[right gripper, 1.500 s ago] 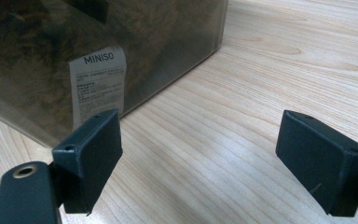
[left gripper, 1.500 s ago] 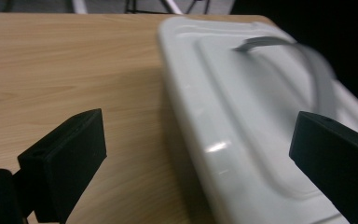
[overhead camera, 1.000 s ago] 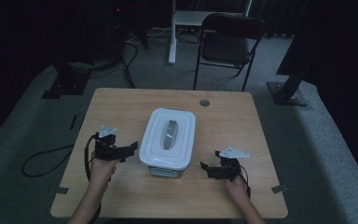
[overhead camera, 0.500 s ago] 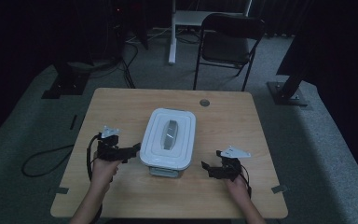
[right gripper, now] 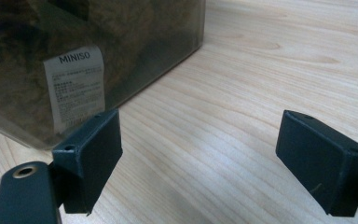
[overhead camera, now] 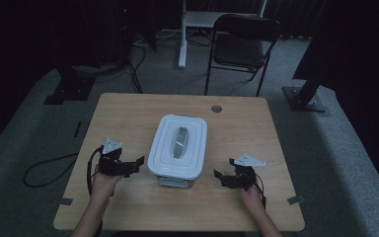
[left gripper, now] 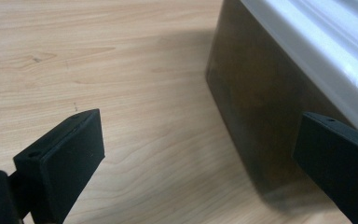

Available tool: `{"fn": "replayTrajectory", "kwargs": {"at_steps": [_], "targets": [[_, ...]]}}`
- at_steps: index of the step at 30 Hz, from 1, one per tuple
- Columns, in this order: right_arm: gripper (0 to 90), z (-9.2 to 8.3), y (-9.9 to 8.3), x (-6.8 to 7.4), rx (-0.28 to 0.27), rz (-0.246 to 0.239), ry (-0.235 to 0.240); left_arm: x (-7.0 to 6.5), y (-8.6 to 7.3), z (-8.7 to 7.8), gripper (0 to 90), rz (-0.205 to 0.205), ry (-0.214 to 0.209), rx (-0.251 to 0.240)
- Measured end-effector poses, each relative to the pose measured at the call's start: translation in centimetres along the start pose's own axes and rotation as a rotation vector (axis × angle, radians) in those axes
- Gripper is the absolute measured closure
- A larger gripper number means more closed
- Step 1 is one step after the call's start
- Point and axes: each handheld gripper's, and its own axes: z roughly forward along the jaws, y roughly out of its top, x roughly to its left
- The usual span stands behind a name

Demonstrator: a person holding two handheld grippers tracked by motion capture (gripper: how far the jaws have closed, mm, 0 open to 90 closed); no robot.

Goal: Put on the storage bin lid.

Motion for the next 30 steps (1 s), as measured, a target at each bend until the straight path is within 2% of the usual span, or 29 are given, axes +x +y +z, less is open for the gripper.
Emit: {"fn": "replayTrajectory", "kwargs": {"at_steps": [2, 9, 12, 17, 23, 26, 30], "targets": [[13.4, 0.0, 0.1, 0.0, -0.007, -0.005, -0.013, 0.4, -0.7, -0.1, 3.4, 0.011, 0.021, -0.042], [13.4, -0.2, 0.3, -0.4, -0.031, 0.008, -0.032, 2.0, -2.3, -0.6, 3.4, -0.003, 0.04, -0.104], [13.4, -0.4, 0.3, -0.5, -0.03, 0.005, -0.035, 2.6, -2.8, -0.6, 3.4, -0.015, 0.05, -0.101], [13.4, -0.9, 0.1, -0.6, -0.025, 0.009, -0.05, 3.3, -3.7, -0.7, 3.4, -0.029, 0.023, -0.093], [13.4, -1.4, 0.1, -0.8, -0.031, 0.013, -0.054, 3.6, -4.3, -0.5, 3.4, -0.046, 0.013, -0.089], [13.4, -1.9, 0.0, -0.9, -0.038, 0.021, -0.062, 3.8, -4.6, -0.3, 3.4, -0.033, 0.02, -0.081], [13.4, -2.1, -0.1, -1.2, -0.037, 0.031, -0.065, 3.9, -4.9, -0.2, 3.4, -0.036, 0.013, -0.081]]}}
